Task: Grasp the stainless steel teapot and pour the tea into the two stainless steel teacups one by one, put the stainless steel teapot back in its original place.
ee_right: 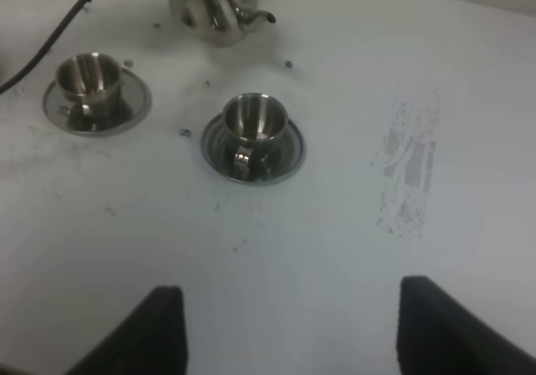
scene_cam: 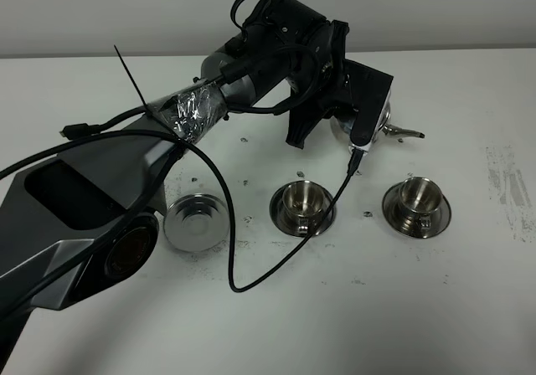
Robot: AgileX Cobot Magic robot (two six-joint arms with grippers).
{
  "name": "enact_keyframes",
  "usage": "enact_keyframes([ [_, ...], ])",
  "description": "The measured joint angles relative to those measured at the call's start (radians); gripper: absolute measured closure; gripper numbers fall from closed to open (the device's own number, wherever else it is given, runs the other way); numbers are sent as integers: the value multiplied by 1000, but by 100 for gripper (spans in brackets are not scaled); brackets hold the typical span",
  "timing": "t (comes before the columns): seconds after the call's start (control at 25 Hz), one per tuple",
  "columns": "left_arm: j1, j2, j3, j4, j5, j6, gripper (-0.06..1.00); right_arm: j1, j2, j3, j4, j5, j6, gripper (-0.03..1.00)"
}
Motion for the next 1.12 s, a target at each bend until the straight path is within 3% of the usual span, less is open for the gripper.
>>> enact_keyframes([
  [0.72,-16,0,0,-33,-78,227,77,0,0,0,0,0,0,45],
  [1.12,-23,0,0,-41,-80,285,77,0,0,0,0,0,0,45],
])
